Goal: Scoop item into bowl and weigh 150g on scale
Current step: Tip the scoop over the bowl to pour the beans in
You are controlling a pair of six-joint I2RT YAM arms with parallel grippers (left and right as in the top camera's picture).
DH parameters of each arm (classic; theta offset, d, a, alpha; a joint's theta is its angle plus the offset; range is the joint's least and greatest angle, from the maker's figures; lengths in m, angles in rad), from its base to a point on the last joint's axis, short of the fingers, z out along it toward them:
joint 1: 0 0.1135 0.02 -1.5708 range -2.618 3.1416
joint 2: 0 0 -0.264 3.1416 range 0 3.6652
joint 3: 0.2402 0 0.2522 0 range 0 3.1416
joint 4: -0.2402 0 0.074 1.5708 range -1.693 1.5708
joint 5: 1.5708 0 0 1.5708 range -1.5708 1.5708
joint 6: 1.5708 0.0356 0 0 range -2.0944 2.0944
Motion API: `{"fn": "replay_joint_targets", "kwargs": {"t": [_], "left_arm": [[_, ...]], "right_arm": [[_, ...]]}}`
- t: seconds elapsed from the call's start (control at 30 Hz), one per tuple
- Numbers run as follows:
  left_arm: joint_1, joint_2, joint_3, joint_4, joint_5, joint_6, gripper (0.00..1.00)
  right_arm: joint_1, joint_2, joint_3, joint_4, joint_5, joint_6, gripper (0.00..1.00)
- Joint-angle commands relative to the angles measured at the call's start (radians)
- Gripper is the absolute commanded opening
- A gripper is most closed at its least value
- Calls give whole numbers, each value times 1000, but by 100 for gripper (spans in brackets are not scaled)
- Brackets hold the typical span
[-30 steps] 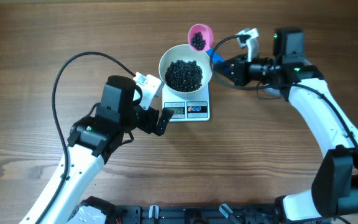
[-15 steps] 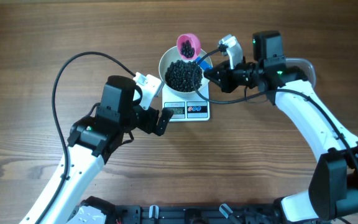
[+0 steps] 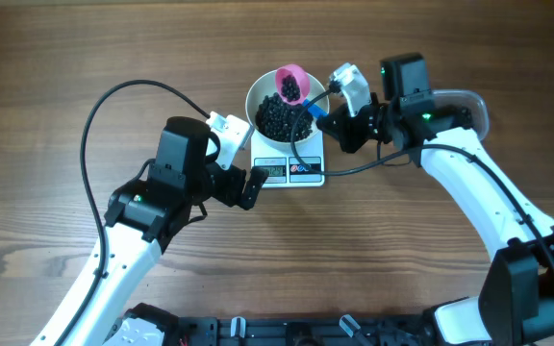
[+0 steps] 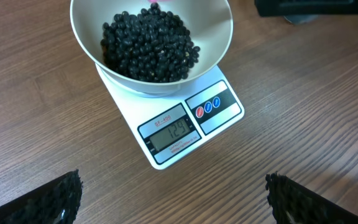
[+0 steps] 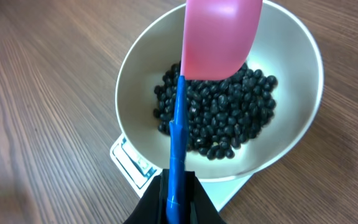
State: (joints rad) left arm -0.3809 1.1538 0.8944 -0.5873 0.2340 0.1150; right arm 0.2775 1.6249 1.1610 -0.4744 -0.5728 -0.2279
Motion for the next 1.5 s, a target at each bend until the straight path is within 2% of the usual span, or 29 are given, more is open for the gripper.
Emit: {"fn": "replay_joint_targets", "kwargs": {"t": [0.0, 0.43, 0.63, 0.83, 1.0, 1.47], "left_arm": [[-3, 8, -5, 0, 9, 11, 100], [-3, 8, -5, 0, 9, 11, 100], [-3, 8, -5, 0, 9, 11, 100], [-3, 8, -5, 0, 8, 11, 100], [-3, 8, -5, 0, 8, 11, 100], [-3, 8, -5, 0, 9, 11, 100]], "right_arm": [[12, -26, 10, 4, 42, -34, 4], [18, -26, 10, -24, 56, -86, 4], [18, -26, 10, -10, 79, -54, 4], [30, -39, 10, -33, 102, -110, 4], [31, -42, 10, -33, 155, -109, 4], [41, -42, 10, -36, 154, -92, 4]]}}
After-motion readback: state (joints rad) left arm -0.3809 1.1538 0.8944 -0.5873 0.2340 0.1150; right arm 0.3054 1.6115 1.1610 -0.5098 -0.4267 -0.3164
